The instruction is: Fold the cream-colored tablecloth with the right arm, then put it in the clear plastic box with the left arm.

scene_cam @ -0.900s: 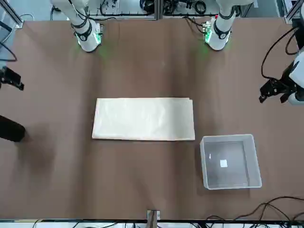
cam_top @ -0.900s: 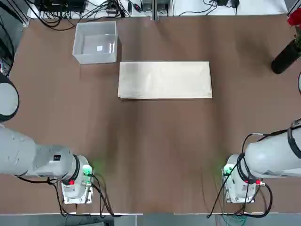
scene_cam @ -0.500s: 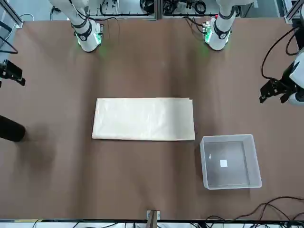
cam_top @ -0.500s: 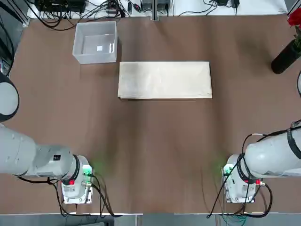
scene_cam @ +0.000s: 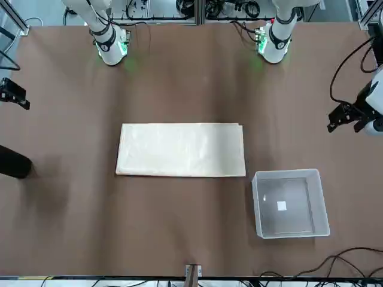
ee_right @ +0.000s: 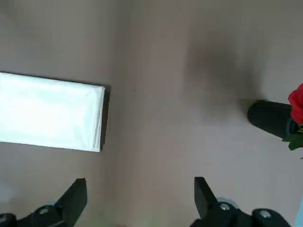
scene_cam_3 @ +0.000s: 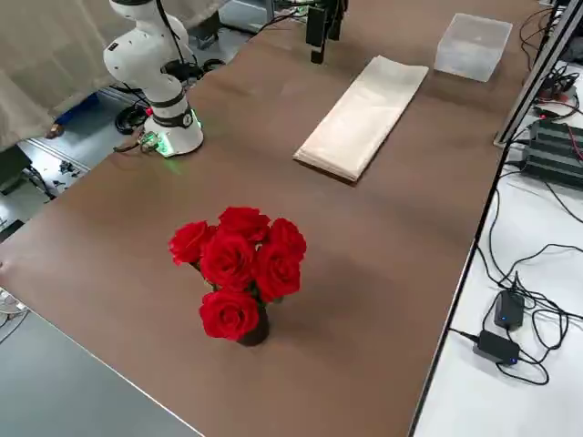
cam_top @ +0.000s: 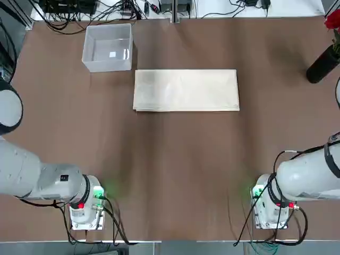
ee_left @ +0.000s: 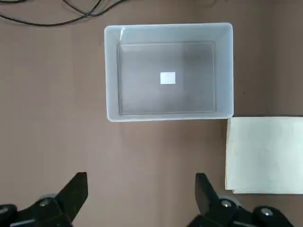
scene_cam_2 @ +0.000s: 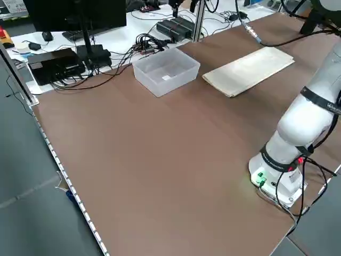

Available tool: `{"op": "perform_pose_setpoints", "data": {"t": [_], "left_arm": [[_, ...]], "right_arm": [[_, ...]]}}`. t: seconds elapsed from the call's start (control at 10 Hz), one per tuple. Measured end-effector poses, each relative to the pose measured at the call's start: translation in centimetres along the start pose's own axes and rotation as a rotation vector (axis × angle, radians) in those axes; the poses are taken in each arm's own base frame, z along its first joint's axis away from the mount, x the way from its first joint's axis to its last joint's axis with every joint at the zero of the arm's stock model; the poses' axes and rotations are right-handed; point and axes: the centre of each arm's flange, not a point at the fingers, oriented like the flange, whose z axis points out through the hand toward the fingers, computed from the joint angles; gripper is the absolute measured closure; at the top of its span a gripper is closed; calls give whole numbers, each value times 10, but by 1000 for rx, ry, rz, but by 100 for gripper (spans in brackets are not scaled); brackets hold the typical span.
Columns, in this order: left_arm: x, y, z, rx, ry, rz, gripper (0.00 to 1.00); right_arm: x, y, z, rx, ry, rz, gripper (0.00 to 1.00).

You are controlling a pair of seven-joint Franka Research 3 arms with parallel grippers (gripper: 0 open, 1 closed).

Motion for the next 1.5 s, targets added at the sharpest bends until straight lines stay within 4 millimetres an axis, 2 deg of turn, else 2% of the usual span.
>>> {"op": "perform_pose_setpoints", "data": {"t": [0.4, 1.0, 1.3, 1.5], "left_arm": [[9, 0, -8, 0, 22, 0, 0], [13, -1, 3, 0, 4, -1, 0], [15, -1, 7, 0, -3, 1, 0], [15, 0, 7, -1, -2, 5, 0]], "right_arm": [[4, 2, 3, 0, 7, 1, 0], [6, 4, 5, -2, 11, 4, 0], [11, 17, 19, 3, -14, 17, 0], [13, 17, 24, 6, -24, 12, 0]]}}
